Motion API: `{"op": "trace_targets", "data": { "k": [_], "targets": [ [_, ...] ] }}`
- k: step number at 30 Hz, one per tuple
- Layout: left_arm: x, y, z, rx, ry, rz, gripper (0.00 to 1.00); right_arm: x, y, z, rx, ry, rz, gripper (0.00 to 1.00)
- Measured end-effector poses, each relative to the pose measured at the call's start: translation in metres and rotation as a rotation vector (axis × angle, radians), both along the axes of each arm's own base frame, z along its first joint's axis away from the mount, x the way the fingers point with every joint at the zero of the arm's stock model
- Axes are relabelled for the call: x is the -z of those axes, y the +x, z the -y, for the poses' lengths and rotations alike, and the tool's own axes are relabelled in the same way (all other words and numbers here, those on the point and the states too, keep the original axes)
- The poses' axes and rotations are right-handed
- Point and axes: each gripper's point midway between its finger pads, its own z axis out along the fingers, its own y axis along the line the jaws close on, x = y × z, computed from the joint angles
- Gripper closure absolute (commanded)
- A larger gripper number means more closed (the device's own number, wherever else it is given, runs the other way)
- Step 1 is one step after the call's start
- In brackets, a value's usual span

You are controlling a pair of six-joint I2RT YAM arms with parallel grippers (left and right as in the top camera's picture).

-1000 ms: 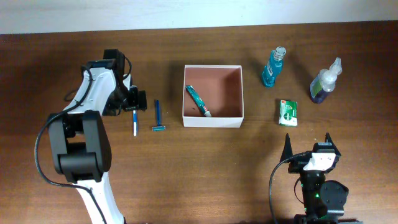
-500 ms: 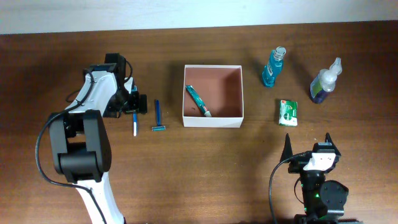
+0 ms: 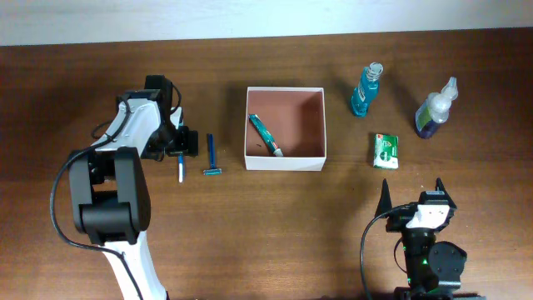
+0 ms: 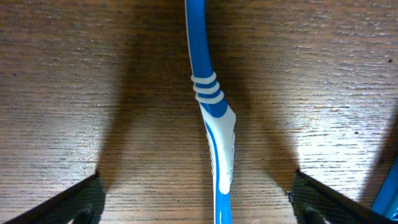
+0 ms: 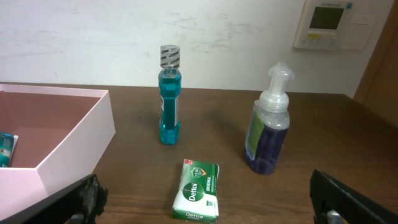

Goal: Pack container
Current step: 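Lower the left gripper and grasp the toothbrush handle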

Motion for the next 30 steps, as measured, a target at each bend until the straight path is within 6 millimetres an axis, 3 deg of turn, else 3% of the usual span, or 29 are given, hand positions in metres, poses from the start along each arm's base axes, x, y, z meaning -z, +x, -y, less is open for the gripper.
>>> {"op": "trace_targets", "data": {
  "k": [1, 4, 5, 6, 7, 11, 15, 25, 30],
  "targets": [
    [0.0, 0.0, 0.0, 0.001, 0.0, 0.001, 0.11, 0.0, 0.0, 0.0, 0.0, 0.0, 0.0, 0.02],
    [0.0, 0.001, 0.0, 0.008, 0.0, 0.003, 0.26, 0.0, 0.0, 0.0, 0.0, 0.0, 0.0, 0.02],
    [0.0, 0.001, 0.0, 0.011, 0.0, 0.003, 0.33, 0.0, 0.0, 0.0, 0.0, 0.0, 0.0, 0.02],
    [0.0, 0.001, 0.0, 0.006, 0.0, 0.003, 0.51, 0.0, 0.0, 0.0, 0.0, 0.0, 0.0, 0.02],
    [0.0, 0.001, 0.0, 0.013, 0.0, 0.004, 0.6, 0.0, 0.0, 0.0, 0.0, 0.001, 0.0, 0.02],
    [0.0, 0.001, 0.0, 0.016, 0.001, 0.003, 0.85, 0.0, 0.0, 0.0, 0.0, 0.0, 0.0, 0.02],
    [0.0, 0.001, 0.0, 0.016, 0.001, 0.003, 0.95, 0.0, 0.0, 0.0, 0.0, 0.0, 0.0, 0.02],
    [-0.002, -0.009, 0.004, 0.015, -0.02, -0.041, 0.95, 0.0, 0.0, 0.0, 0.0, 0.0, 0.0, 0.02],
    [-0.028, 0.007, 0.012, 0.017, -0.063, -0.001, 0.95, 0.0, 0.0, 0.0, 0.0, 0.0, 0.0, 0.02]
  ]
}}
